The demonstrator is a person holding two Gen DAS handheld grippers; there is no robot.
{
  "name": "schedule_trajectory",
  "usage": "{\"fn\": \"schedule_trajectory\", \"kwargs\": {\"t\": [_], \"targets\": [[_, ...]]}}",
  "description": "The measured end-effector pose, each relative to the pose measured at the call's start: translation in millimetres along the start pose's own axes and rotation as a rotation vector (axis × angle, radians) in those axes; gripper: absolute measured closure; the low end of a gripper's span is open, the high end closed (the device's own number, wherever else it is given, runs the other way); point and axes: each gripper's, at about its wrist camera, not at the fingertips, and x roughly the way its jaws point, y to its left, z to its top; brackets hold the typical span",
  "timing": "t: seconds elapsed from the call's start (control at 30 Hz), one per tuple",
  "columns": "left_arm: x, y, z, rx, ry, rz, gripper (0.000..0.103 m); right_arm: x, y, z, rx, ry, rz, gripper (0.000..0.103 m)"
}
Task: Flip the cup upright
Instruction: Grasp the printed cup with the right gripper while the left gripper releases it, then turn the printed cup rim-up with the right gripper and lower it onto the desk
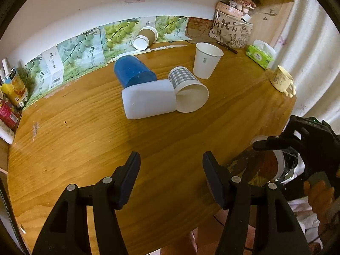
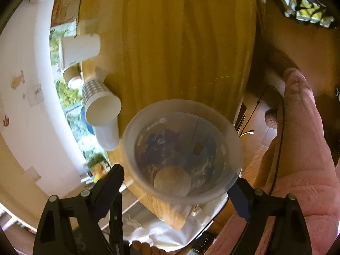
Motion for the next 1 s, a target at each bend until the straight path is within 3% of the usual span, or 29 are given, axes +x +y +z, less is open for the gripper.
{"fn": "schedule_trajectory", "kwargs": {"t": [0.23,0.67,1.0], "targets": [[-2,-2,-6,0.044,0.014,-0.007,0.038,2,-14,-2,0.045,-0.037,-0.009,0.027],[-12,-15,-12,0.069,0.011,-0.013,0.038,0,-12,-6,-0.051,-0.039,0.001,0.028],[-22,-39,-12,0.069,0.023,0.022,0.038,-14,12,-5,-0.212,-0.078,0.025,0.029]]}}
